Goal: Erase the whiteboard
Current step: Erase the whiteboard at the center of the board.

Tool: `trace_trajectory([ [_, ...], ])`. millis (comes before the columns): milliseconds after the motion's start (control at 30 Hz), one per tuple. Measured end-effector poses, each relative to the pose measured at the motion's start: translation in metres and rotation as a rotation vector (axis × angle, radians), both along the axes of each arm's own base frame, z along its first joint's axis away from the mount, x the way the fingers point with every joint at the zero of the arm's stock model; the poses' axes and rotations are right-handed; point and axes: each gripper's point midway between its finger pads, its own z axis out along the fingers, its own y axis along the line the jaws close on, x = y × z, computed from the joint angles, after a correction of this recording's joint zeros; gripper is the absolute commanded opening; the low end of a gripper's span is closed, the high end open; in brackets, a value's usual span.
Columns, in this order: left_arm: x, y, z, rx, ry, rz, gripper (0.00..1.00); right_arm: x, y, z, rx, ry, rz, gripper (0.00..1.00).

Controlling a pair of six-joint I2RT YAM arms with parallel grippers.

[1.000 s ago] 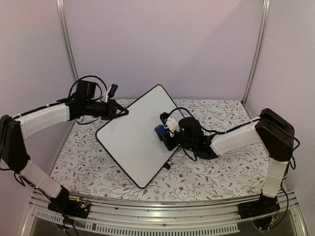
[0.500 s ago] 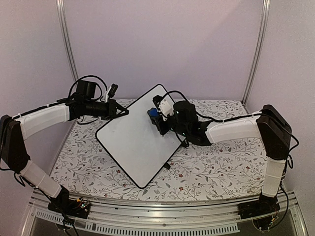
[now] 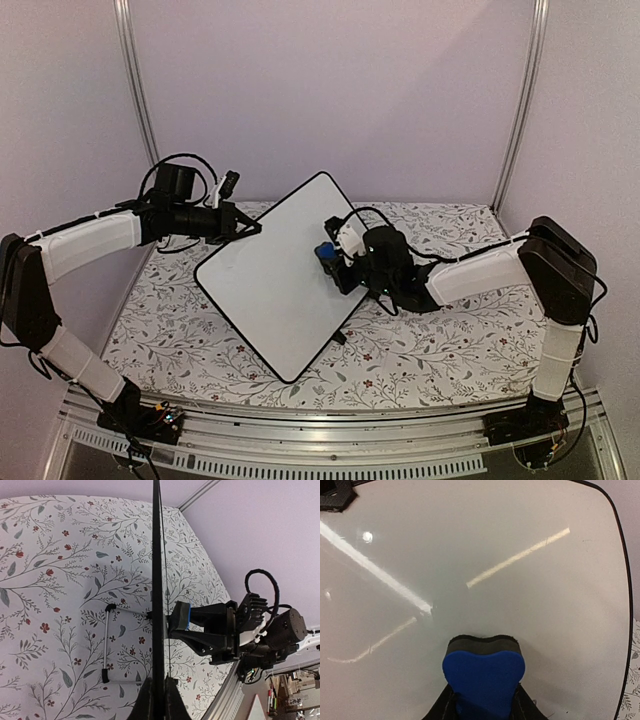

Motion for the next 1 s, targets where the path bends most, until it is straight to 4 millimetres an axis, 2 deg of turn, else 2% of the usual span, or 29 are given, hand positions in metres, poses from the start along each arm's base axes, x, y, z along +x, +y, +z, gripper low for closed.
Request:
trace_trajectory([
  [167,0.0,0.0,0.0,0.0,0.0,0.0,0.0,-0.012,-0.015,-0.023,-0.021,0.049,-0.008,0.31],
  [500,0.0,0.0,0.0,0.0,0.0,0.0,0.0,-0.011,-0.013,-0.021,-0.014,0.063,-0.01,0.31],
  [567,0.0,0.0,0.0,0.0,-0.001,0.0,0.0,-0.008,-0.008,-0.012,-0.013,0.055,-0.007,0.31],
  [800,0.0,-0.001,0.0,0.001,-0.007,-0.006,0.0,0.014,0.019,0.045,0.056,-0.056,0.008,0.32],
  [900,0.0,-0.001,0.0,0.001,-0.006,-0.006,0.0,0.017,0.021,0.052,0.062,-0.071,0.011,0.32],
  [1000,0.0,-0.001,0.0,0.0,-0.006,-0.007,0.0,0.019,0.018,0.043,0.049,-0.061,0.006,0.32],
])
